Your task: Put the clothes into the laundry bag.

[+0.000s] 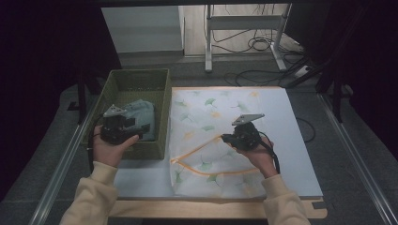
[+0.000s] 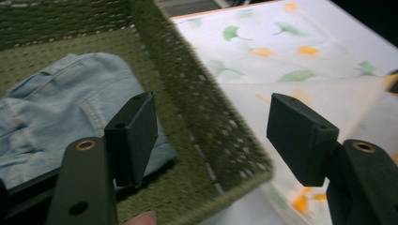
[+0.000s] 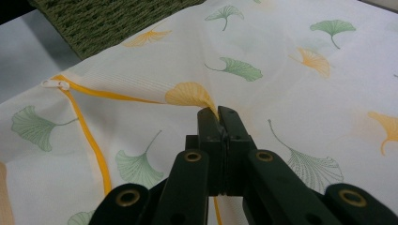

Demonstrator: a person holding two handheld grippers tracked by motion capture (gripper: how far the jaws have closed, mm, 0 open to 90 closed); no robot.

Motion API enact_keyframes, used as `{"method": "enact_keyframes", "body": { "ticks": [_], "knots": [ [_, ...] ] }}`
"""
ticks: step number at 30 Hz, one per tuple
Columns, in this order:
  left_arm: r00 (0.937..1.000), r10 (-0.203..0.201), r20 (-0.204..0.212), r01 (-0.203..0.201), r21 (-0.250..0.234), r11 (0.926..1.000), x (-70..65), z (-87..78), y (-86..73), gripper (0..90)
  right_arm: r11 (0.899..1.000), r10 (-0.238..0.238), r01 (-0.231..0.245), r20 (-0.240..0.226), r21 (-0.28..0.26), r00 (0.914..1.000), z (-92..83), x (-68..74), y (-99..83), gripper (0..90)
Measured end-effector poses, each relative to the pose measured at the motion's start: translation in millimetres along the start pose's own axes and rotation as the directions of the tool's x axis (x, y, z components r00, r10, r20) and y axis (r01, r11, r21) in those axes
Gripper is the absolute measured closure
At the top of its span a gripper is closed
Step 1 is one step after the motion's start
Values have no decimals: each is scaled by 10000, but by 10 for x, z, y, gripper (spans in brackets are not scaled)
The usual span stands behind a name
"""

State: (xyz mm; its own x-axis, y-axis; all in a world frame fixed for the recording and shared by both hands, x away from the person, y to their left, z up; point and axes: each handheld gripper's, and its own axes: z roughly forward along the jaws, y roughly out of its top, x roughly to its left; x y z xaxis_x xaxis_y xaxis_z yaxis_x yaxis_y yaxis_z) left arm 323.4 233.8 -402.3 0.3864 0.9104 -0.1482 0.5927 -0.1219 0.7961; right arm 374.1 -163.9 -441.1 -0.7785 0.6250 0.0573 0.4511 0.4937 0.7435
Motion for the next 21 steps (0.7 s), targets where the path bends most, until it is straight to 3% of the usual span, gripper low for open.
{"method": "enact_keyframes", "body": {
  "ticks": [21],
  "knots": [
    [9992, -127, -375, 153, 714, 9973, 129, 251, 150, 312, 10000, 12, -12, 54, 63, 10000, 13, -12, -12, 886]
  ]
}}
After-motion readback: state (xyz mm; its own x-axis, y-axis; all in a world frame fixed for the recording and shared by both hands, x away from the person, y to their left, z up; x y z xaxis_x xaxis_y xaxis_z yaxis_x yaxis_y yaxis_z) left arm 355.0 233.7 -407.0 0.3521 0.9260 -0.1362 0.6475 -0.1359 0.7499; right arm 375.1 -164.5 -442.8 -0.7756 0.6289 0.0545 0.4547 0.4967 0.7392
